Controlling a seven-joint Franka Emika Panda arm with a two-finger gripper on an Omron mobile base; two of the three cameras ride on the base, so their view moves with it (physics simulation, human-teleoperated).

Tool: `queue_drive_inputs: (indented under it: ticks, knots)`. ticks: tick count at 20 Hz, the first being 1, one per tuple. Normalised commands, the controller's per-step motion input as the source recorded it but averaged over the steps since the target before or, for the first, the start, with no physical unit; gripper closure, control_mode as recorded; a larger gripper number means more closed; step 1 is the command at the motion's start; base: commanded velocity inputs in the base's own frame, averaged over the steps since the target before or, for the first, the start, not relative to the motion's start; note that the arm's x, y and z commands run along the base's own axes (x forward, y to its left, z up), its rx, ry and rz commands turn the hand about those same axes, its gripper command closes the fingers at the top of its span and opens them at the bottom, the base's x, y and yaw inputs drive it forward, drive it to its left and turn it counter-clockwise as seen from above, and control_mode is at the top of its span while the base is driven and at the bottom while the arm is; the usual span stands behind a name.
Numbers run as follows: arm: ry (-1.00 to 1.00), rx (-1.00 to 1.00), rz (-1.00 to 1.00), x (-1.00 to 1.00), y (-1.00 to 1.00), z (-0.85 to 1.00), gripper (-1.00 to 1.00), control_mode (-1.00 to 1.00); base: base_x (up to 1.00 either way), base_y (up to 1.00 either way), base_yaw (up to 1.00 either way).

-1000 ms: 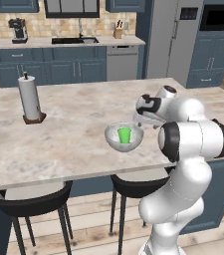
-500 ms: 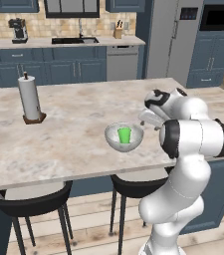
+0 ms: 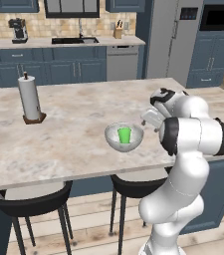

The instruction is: Place the cup inside the bowl on the dining table and move the bowl to any counter.

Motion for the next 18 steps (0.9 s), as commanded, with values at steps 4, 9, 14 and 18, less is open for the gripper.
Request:
queue_drive_inputs:
  ticks: [4,9,14,18]
  knots:
    - [0.14,0.00,0.00,0.00,0.00,0.00,-1.00,-1.00,0.00,0.00,0.00]
    - [0.13,0.00,0.00,0.00,0.00,0.00,-1.00,-1.00,0.00,0.00,0.00]
    - [0.07,0.01,0.00,0.00,0.00,-0.03,-1.00,-1.00,0.00,0.00,0.00]
    - [0.03,0.03,0.00,0.00,0.00,-0.17,-1.00,-1.00,0.00,0.00,0.00]
